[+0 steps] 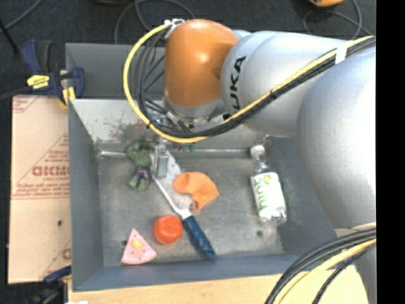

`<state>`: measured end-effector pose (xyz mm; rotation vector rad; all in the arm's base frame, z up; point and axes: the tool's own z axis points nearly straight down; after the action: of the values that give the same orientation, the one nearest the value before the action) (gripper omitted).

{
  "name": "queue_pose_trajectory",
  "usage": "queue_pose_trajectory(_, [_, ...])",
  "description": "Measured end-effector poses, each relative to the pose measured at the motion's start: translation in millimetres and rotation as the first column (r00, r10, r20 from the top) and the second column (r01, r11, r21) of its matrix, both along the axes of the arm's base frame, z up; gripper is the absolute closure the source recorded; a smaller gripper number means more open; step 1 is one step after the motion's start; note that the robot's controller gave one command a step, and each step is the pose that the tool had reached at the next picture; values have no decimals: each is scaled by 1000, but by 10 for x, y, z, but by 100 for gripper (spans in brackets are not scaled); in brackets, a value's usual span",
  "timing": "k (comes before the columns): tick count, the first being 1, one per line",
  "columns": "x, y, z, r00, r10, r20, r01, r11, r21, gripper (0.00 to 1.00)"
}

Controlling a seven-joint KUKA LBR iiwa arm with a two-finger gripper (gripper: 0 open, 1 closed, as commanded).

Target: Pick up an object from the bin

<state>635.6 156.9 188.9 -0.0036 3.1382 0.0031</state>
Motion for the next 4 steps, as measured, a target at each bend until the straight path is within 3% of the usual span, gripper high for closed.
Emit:
queue_pose_trajectory(1, [-396,-526,-166,1000,13,-1,-13,1000,0,0])
queue_pose_trajectory(2, [-421,-753,-358,1000,-12,-2,12,1000,-2,0])
queue_pose_trajectory(3, [-286,-865,-732,1000,19,7,-19,1000,0,0])
queue_pose_trajectory(4, [-465,-1131,-1092,998,56,4,-56,998,-5,100])
